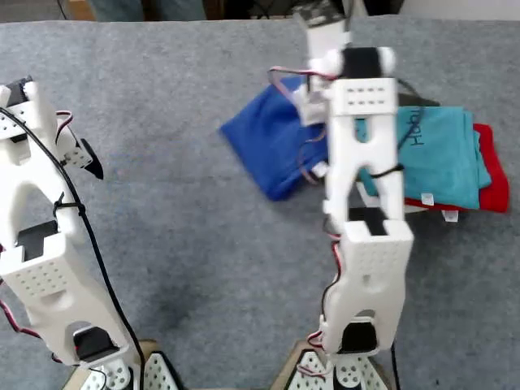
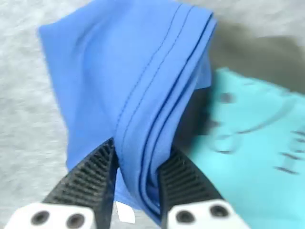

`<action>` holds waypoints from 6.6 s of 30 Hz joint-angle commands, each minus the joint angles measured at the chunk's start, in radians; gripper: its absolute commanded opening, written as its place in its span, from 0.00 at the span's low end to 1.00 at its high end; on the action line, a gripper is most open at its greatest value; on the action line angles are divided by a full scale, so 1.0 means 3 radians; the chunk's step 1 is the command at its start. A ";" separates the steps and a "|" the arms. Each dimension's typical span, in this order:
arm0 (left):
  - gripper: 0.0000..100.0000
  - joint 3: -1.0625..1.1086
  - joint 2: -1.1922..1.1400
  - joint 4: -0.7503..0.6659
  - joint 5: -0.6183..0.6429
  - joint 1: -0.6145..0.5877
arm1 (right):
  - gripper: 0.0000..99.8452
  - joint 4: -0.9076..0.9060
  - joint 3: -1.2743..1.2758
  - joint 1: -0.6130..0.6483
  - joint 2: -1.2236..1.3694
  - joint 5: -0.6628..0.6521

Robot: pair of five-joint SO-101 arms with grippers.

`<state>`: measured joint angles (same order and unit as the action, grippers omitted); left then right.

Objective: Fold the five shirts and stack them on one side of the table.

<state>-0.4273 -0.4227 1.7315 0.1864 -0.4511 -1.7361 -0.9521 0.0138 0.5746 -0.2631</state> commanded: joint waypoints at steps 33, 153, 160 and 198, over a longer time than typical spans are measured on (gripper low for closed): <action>0.22 -0.0023 0.0077 0.0092 -0.0312 0.0217 | 0.06 -0.0010 -0.0284 -0.1913 -0.0228 -0.0690; 0.04 0.6902 0.6132 -0.2276 -0.2030 0.0616 | 0.01 0.1437 0.8789 -0.0793 -0.8216 0.0005; 0.04 0.6902 0.6132 -0.2276 -0.2030 0.0616 | 0.01 0.1437 0.8789 -0.0793 -0.8216 0.0005; 0.04 0.6902 0.6132 -0.2276 -0.2030 0.0616 | 0.01 0.1437 0.8789 -0.0793 -0.8216 0.0005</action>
<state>1.6456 1.4139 1.0625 -0.4181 -0.2639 -1.3203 1.6855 -0.2271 -1.8082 -0.2693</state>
